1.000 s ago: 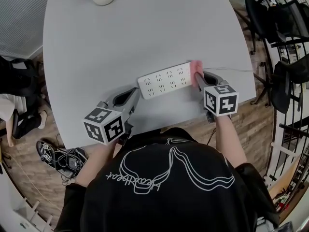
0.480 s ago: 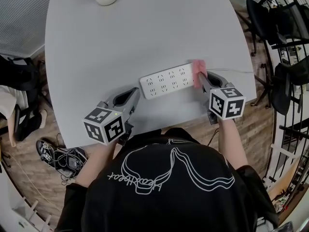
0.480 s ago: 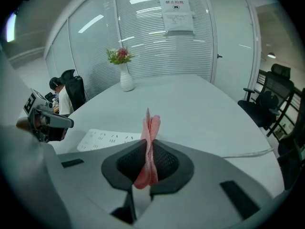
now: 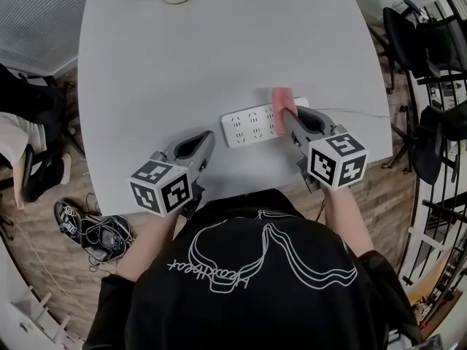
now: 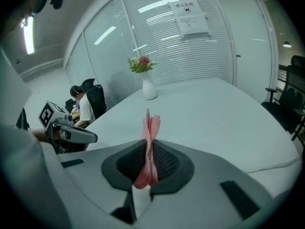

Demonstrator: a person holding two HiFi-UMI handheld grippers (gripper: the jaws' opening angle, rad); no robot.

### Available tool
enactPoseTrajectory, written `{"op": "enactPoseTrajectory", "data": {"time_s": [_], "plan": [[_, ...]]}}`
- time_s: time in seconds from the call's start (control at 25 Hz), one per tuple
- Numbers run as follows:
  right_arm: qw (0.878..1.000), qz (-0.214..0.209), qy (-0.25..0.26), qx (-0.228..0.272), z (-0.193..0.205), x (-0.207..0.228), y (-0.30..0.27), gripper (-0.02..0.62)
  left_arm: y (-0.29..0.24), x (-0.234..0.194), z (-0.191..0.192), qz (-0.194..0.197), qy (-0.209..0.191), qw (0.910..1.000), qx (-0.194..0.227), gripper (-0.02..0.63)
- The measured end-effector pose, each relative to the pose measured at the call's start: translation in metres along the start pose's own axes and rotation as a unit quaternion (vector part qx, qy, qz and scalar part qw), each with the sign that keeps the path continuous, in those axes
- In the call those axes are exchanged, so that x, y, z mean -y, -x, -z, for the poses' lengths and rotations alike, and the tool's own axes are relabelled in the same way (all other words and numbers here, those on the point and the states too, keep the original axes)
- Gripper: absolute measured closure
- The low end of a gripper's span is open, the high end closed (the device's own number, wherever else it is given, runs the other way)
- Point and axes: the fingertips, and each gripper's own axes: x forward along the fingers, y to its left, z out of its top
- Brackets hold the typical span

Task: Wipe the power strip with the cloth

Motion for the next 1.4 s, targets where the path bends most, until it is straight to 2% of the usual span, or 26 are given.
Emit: {"op": "enactPoseTrajectory", "data": {"time_s": [0.28,0.68,1.04,1.4], "plan": [[0.998,-0.061,0.029,-0.019,0.004,-0.056,-0.026,0.552,0.009,-0.001,-0.001,-0.007,-0.001,1.0000,0.003,0.592],[0.992,-0.104,0.052,-0.057,0.029,-0.104,-0.054,0.552,0.017,-0.014,0.004,-0.016,0.013,0.9997,0.011,0.592],[0.989,-0.113,0.059,-0.079,0.042,-0.109,-0.066,0.552,0.016,-0.020,0.007,-0.023,0.016,0.9996,0.009,0.592],[0.989,-0.100,0.064,-0.091,0.045,-0.104,-0.071,0.552,0.014,-0.021,0.011,-0.024,0.023,0.9994,0.005,0.592]]}}
